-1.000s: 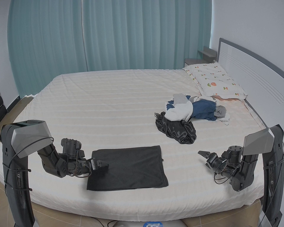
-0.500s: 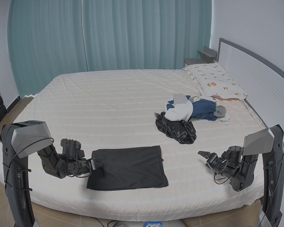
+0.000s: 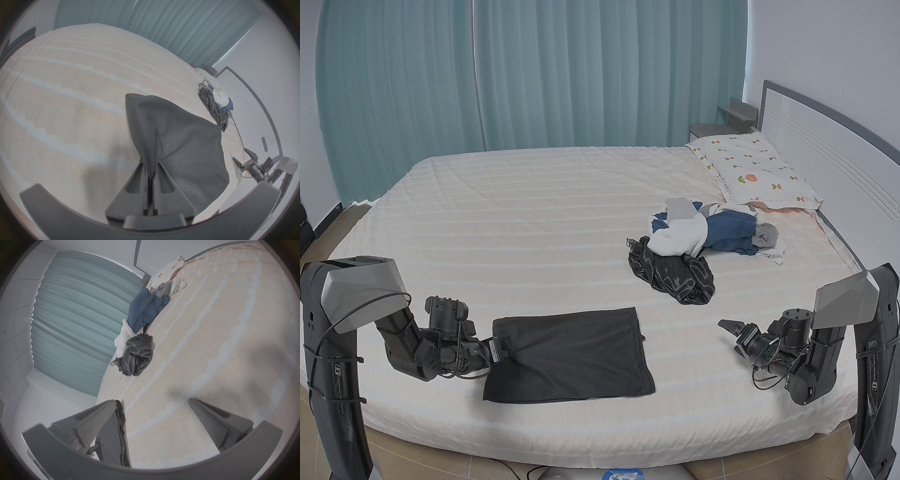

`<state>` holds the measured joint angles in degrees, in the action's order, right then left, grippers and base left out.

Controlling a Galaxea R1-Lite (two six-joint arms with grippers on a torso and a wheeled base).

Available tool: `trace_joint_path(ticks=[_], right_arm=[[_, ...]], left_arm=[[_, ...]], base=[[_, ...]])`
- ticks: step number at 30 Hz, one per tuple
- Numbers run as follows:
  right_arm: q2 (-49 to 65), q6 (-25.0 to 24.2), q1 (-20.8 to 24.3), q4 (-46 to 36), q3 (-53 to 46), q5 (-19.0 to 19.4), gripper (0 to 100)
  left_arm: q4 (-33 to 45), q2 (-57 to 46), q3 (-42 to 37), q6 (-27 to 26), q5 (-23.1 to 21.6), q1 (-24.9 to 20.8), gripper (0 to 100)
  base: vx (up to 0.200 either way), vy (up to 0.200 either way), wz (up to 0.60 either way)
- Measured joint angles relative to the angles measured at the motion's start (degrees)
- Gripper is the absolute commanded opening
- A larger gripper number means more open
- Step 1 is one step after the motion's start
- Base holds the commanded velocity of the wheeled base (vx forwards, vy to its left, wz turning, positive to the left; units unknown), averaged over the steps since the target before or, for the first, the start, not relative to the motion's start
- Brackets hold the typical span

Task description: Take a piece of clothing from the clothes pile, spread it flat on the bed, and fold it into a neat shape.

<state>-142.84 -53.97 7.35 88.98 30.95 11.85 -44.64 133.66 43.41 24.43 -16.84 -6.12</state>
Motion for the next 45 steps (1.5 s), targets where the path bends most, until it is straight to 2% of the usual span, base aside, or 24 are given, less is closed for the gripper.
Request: trace_joint_path(ticks=[4, 19, 45], right_arm=[[0.0, 0.0, 0.0, 0.0, 0.0, 0.0, 100], [0.0, 0.1, 0.1, 0.0, 0.0, -0.1, 100], [0.0, 0.1, 0.2, 0.0, -0.1, -0.1, 100]], left_arm=[[0.0, -0.3, 0.1, 2.2, 0.1, 0.1, 0], [0.0, -1.2, 0.5, 4.0, 0.2, 1.5, 0], [0.0, -1.3, -0.2, 4.0, 0.2, 2.5, 0]], base=[[0.000, 0.150, 0.00], [0.000, 0.200, 0.00], [0.000, 0.200, 0.00]])
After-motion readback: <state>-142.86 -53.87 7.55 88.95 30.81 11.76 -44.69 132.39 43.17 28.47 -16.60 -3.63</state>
